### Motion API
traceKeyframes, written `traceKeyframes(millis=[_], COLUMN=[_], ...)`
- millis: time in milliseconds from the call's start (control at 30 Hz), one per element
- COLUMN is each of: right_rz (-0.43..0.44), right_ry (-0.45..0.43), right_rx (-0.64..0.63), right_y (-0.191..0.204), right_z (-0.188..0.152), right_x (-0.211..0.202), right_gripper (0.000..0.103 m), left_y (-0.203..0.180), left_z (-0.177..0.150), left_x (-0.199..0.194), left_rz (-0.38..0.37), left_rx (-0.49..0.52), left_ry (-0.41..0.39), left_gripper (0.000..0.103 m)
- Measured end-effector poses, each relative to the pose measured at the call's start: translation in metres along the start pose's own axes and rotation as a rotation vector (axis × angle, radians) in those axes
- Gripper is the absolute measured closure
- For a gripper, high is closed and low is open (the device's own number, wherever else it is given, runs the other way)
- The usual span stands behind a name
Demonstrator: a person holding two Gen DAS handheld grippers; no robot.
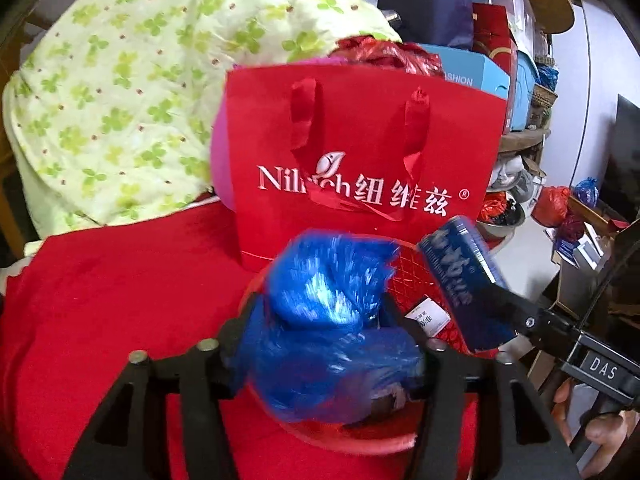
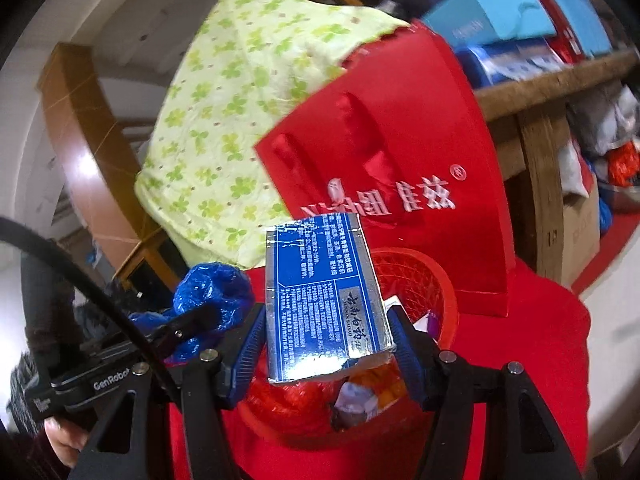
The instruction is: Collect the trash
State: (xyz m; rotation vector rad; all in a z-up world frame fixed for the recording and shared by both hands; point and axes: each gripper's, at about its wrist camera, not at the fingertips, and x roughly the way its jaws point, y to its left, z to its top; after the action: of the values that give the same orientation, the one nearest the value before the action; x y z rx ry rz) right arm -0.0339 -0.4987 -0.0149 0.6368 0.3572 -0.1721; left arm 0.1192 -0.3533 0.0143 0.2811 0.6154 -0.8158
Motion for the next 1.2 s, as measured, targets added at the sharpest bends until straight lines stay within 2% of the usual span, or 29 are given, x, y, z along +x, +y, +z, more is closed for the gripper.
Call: traceKeyframes(millis=[33, 167, 300, 467, 633, 767, 833, 1033, 1200], right_rz=[0.008, 0.029, 0.018, -0.001, -0.041, -0.056, -0.059, -0.061, -0.126], right_ry=[0.011, 0.063, 0.035, -0.010, -0.011, -0.006, -0.004, -0.014, -0.031], right_rx=[0.019, 0.099, 0.061, -0.035, -0.153, -0.194, -0.206, -0.267, -0.355], right_y=[-0.004, -0.019, -0.013, 0.021, 0.064, 0.086, 0.095, 0.123, 0.145], right_z=[0.001, -0.004, -0.009, -0.016, -0.034, -0.049, -0.056, -0.074, -0.090], right_x=[0.005, 0.020, 0.008, -0.021, -0.047, -0.068, -0.077, -0.101, -0.119], right_gripper=[0.035, 0.031, 0.031, 0.031, 0.031, 0.030, 0.030, 0.030, 0.029], left_y=[0.001, 0.008, 0.016, 0.026, 0.028, 0.029, 0.031, 0.034, 0.032], left_z=[0.000, -0.010, -0.023, -0.031, -0.041, -0.052, -0.058, -0.071, -0.084], left_x=[0.006, 0.012, -0.012, -0.057, -0.101, -0.129, -0.142, -0.173, -0.197], left_rz=[0.007, 0.017, 0.090, 0.157, 0.218, 0.249, 0.268, 0.324, 0.356], left_rx=[-0.005, -0.031, -0.010, -0.024, -0.017, -0.021, -0.023, -0.028, -0.039], left_ry=[0.009, 0.039, 0.015, -0.050, -0.101, -0.126, -0.136, -0.162, -0.179], left_gripper=[0.035, 0.035, 0.032, 0.020, 0.018, 0.016, 0.009, 0.008, 0.008])
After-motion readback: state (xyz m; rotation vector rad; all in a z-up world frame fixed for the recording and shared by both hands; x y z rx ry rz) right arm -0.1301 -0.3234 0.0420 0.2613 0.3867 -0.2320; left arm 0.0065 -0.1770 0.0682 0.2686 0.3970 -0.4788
